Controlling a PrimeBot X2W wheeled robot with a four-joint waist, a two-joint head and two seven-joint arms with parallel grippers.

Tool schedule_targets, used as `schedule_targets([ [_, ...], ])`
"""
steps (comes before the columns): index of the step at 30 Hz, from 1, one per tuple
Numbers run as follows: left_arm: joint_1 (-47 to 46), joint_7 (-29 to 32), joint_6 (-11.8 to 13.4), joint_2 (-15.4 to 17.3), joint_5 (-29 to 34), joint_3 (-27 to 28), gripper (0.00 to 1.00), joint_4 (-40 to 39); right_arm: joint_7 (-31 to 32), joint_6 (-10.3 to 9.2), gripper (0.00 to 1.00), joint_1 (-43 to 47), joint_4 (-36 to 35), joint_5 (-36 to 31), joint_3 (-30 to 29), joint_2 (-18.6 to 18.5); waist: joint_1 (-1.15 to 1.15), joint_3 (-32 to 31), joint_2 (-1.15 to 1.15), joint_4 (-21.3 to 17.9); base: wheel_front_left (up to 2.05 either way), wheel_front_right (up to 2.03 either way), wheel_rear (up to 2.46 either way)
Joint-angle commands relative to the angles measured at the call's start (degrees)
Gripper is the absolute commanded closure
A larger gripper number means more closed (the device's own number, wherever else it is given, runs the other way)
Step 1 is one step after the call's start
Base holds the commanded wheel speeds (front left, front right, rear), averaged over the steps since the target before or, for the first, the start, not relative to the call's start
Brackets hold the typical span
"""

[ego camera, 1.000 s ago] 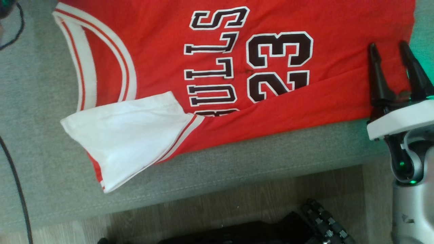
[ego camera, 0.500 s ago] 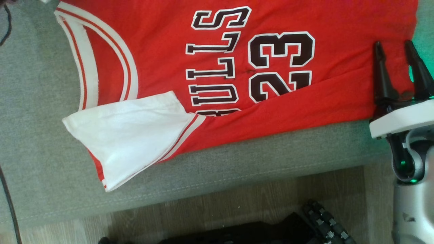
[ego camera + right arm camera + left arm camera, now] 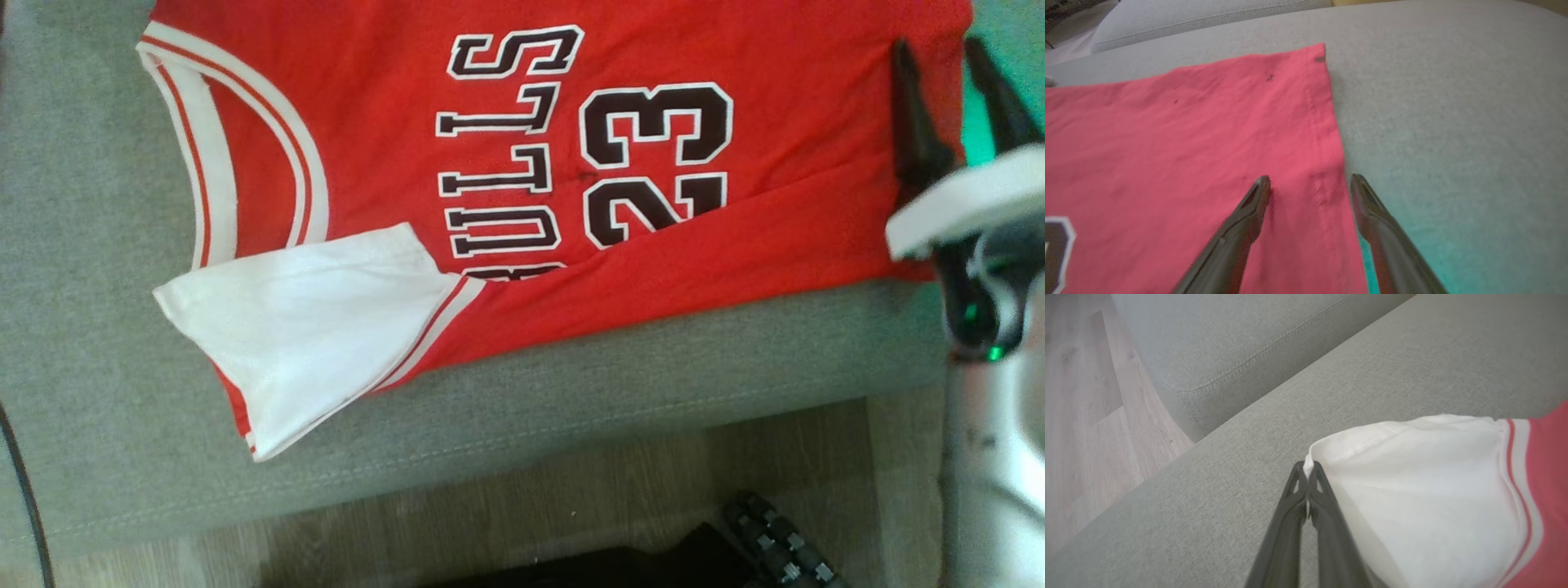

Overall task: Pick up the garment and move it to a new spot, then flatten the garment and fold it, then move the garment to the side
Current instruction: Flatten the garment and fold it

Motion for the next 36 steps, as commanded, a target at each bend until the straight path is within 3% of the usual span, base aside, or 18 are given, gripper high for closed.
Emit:
schedule_targets([
  [1,-3.2,-1.2,0.1,1.6,0.3,1.5,1.0,-0.4,1.2,-0.01,0.0,-2.4,-0.8,-1.0,0.3,0.0,0.0,-0.4,0.0,-0.2,0.0,0.0,0.0],
  [8,-4.8,-5.4,0.1,0.0,0.1,-1.3,1.0,2.2,10.4,-0.01,0.0,-18.7,10.7,-6.5,0.5,0.0,0.0,-1.3,0.0,-0.4,0.0,0.0,0.0],
  [17,-7.0,-6.2,0.1,0.0,-1.9,-6.3,1.0,3.2,28.2,-0.01,0.0,-34.4,23.2,-15.4,1.3,0.0,0.0,-1.5,0.0,0.0,0.0,0.0,0.0],
  [26,-9.1,-7.0,0.1,-0.5,-4.2,-9.7,1.0,3.7,32.5,-0.01,0.0,-40.8,27.0,-20.0,-2.2,0.0,0.0,-0.7,0.0,1.4,0.0,0.0,0.0],
  [29,-9.6,-7.5,0.1,-0.5,-4.8,-10.6,1.0,4.2,32.2,-0.01,0.23,-41.7,27.7,-20.9,-3.2,0.0,0.0,-0.5,0.0,1.8,0.0,0.0,0.0],
  [32,-9.9,-7.9,0.1,-0.5,-5.4,-11.6,1.0,4.6,31.5,-0.01,0.56,-42.4,28.6,-21.5,-4.0,0.0,0.0,-0.3,0.0,2.1,0.0,0.0,0.0],
  [33,-10.0,-8.0,0.1,-0.5,-5.6,-11.9,1.0,4.8,31.1,-0.01,0.69,-42.6,28.8,-21.8,-4.2,0.0,0.0,-0.2,0.0,2.2,0.0,0.0,0.0],
  [34,-10.1,-8.2,0.1,-0.5,-5.8,-12.1,1.0,5.0,30.5,-0.01,0.96,-42.9,29.0,-21.9,-4.3,0.0,0.0,-0.2,0.0,2.2,0.0,0.0,0.0],
  [36,-10.4,-8.7,0.1,-0.5,-6.0,-12.5,1.0,5.4,28.7,-0.01,1.0,-43.6,29.2,-21.9,-4.5,0.0,0.0,-0.1,0.0,2.3,0.0,0.0,0.0],
])
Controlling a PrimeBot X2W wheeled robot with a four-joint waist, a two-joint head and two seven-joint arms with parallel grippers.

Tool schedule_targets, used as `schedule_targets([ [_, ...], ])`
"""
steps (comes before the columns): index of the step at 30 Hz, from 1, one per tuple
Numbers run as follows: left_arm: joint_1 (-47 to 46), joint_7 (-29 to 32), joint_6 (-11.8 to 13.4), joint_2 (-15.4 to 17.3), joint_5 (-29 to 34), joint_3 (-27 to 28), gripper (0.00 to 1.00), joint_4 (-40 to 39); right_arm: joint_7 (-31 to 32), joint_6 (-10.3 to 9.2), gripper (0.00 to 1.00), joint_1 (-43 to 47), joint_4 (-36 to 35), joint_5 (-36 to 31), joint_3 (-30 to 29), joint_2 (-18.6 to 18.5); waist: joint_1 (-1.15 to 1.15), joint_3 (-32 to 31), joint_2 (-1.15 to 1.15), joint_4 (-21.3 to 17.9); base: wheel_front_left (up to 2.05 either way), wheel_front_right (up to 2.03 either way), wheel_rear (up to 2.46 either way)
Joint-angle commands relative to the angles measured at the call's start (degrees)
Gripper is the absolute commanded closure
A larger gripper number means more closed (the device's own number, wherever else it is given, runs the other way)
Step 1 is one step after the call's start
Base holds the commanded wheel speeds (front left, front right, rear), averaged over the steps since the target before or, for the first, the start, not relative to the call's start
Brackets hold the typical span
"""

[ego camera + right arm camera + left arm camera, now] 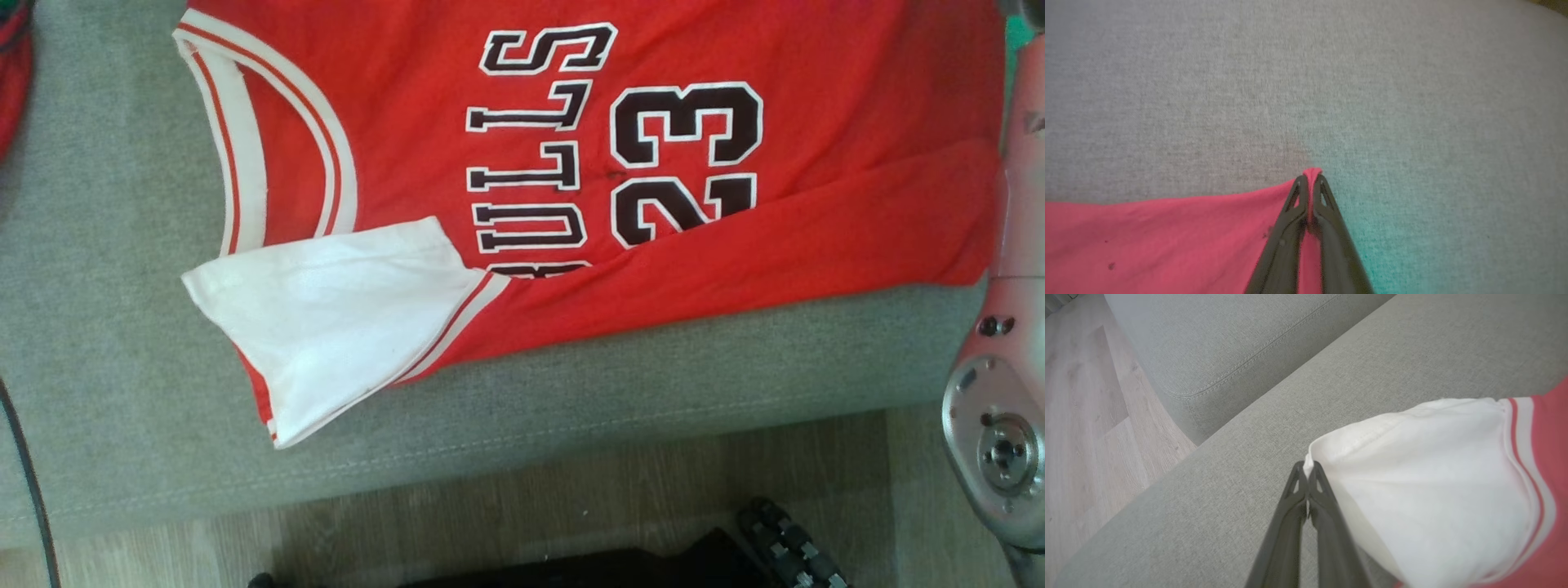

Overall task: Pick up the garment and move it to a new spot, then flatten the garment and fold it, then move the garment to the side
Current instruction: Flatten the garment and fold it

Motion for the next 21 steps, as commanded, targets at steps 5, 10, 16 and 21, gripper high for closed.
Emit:
schedule_targets([
  [5,-6.1,-4.5,0.1,2.0,1.1,1.2,1.0,0.8,-5.7,-0.01,1.0,-3.9,-1.5,-1.0,-0.6,0.5,0.0,0.3,0.0,0.0,0.0,0.0,0.0],
  [10,-8.2,-10.0,0.3,1.9,2.7,1.8,1.0,2.6,-10.2,-0.01,1.0,-5.5,-1.0,-1.4,-2.4,0.5,0.0,0.5,0.0,0.3,0.0,0.0,0.0],
  [16,-8.5,-16.5,0.7,0.6,2.0,3.0,1.0,4.9,-13.3,-0.01,1.0,-6.2,0.6,-0.9,-3.6,0.4,0.0,-0.7,0.0,1.9,0.0,0.0,0.0],
  [21,-4.6,-17.8,0.2,2.7,0.0,2.1,1.0,-0.1,-10.5,-0.01,1.0,-2.8,0.5,4.9,-0.2,-1.5,0.0,-2.8,0.0,3.3,0.0,0.0,0.0],
])
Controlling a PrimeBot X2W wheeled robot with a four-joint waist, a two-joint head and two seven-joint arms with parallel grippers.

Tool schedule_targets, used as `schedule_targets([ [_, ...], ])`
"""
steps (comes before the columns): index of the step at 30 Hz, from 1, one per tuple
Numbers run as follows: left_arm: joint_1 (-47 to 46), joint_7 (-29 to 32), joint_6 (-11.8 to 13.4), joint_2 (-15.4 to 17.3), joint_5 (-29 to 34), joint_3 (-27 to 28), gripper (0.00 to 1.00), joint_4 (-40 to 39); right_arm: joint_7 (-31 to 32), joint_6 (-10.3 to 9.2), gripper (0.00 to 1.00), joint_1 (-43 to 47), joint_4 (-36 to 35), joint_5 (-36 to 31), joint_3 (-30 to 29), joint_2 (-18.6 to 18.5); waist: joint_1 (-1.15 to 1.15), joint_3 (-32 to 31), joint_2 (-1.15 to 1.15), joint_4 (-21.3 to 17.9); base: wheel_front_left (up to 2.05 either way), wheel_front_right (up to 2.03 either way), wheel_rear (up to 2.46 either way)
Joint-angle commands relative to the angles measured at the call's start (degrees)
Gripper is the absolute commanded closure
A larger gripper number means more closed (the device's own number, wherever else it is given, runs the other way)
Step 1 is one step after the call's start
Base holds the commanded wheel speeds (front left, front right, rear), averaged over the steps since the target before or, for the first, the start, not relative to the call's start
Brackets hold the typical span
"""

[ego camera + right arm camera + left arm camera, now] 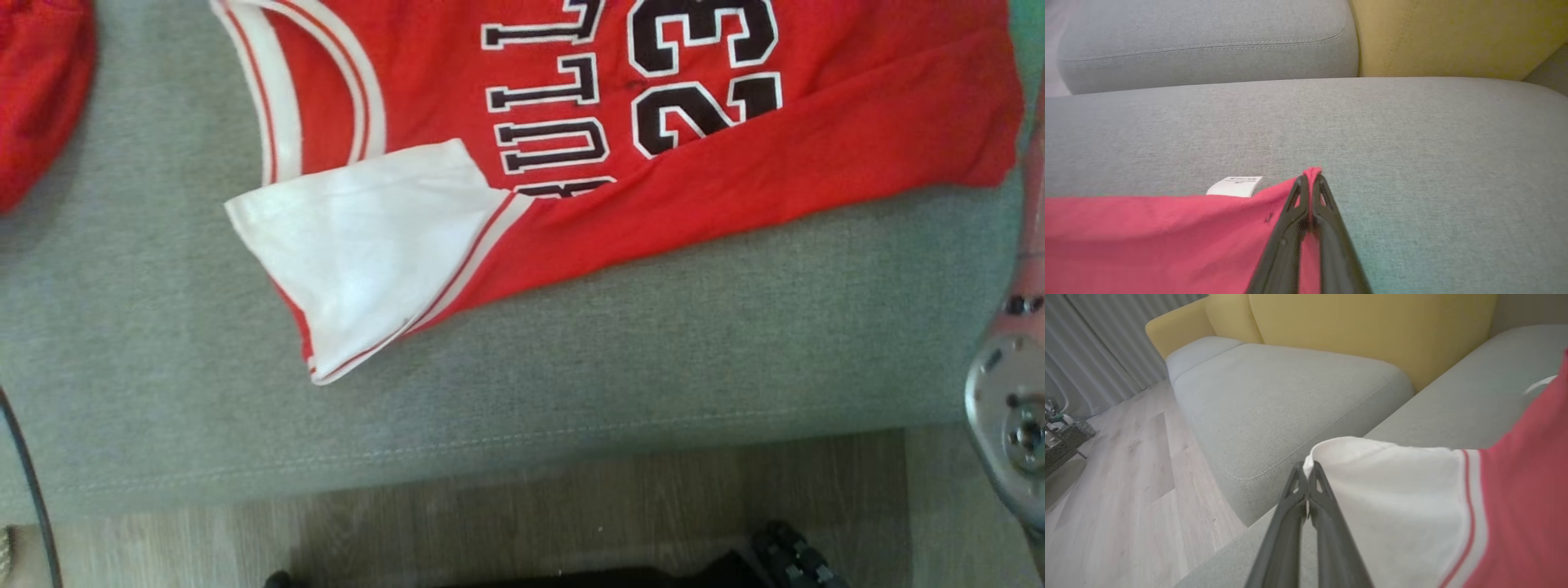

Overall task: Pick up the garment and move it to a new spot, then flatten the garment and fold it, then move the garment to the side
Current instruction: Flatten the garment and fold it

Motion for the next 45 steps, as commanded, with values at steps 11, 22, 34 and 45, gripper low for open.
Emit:
schedule_targets([
  [11,15.5,-2.0,3.8,15.3,-6.7,1.9,1.0,-25.4,9.1,-0.02,1.0,17.0,-17.3,12.8,5.1,-11.2,0.0,-5.2,0.0,4.3,0.0,0.0,0.0],
  [22,30.5,-0.1,13.1,24.4,-10.3,-0.1,1.0,-48.6,16.0,-0.02,1.0,32.8,-33.4,16.3,2.0,-13.8,0.0,-7.3,0.0,5.8,0.0,0.0,0.0],
  [34,42.3,-1.9,17.7,19.0,-10.7,-1.1,1.0,-47.6,13.7,-0.02,1.0,42.4,-36.6,14.0,2.2,-11.0,0.0,-7.9,0.0,5.9,0.0,0.0,0.0],
  [45,53.4,-2.8,20.8,6.3,-6.7,11.5,0.0,-38.8,-0.7,-0.02,0.0,44.8,-33.6,14.4,-3.0,-4.3,0.0,-11.7,0.0,6.3,0.0,0.0,0.0],
])
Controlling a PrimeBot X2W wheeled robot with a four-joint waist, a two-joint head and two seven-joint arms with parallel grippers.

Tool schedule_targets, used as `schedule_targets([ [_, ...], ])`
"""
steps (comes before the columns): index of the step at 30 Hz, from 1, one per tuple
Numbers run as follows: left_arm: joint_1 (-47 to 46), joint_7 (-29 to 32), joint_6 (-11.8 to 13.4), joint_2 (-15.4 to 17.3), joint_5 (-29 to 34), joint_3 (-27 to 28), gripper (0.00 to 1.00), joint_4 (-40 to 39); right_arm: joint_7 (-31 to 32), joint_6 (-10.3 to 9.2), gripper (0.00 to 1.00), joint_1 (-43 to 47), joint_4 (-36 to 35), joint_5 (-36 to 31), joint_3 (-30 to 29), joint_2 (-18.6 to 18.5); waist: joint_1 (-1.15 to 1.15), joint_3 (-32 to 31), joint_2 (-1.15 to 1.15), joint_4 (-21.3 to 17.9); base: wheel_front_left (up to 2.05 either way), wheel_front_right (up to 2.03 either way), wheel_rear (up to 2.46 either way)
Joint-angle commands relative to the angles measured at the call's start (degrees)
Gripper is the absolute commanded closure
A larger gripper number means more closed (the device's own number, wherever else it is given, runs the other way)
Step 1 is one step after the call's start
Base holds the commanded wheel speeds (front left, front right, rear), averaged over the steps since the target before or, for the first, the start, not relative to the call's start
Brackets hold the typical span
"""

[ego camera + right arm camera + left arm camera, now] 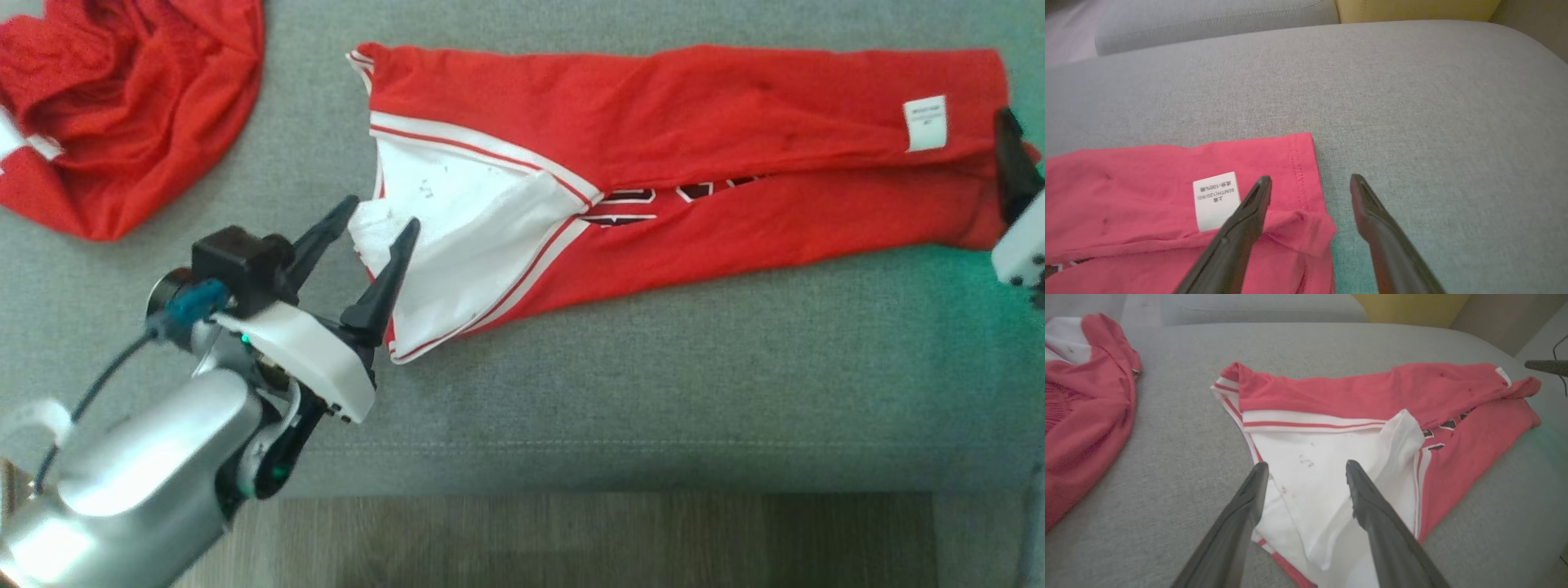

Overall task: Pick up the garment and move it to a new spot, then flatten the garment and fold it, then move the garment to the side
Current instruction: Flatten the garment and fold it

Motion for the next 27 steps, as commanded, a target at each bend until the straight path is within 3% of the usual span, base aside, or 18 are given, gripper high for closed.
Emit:
schedule_targets([
  [1,0.9,-0.7,0.8,1.4,1.4,3.7,0.0,-1.1,-1.1,-0.02,0.0,1.1,-2.0,0.8,0.2,0.6,0.0,-0.9,0.0,0.2,0.0,0.0,0.0],
  [7,12.2,-0.7,7.2,-5.7,12.7,17.7,0.0,-3.8,-7.8,-0.02,0.0,2.7,0.3,2.6,-6.1,4.1,0.0,-2.9,0.0,1.3,0.0,0.0,0.0],
  [13,20.5,-0.7,11.4,-13.5,25.8,25.5,0.0,-5.6,-11.0,-0.02,0.0,-0.3,7.2,1.2,-11.5,5.2,0.0,-4.2,0.0,4.4,0.0,0.0,0.0],
  [20,26.2,-0.7,10.4,-20.5,38.2,28.5,0.0,-8.0,-10.6,-0.02,0.0,-3.0,15.9,-5.0,-16.4,4.7,0.0,-5.4,0.0,8.4,0.0,0.0,0.0],
  [27,29.1,-0.7,7.5,-24.1,42.8,31.7,0.0,-8.2,-6.4,-0.02,0.0,-2.7,20.6,-9.0,-19.7,4.8,0.0,-6.0,0.0,10.5,0.0,0.0,0.0],
])
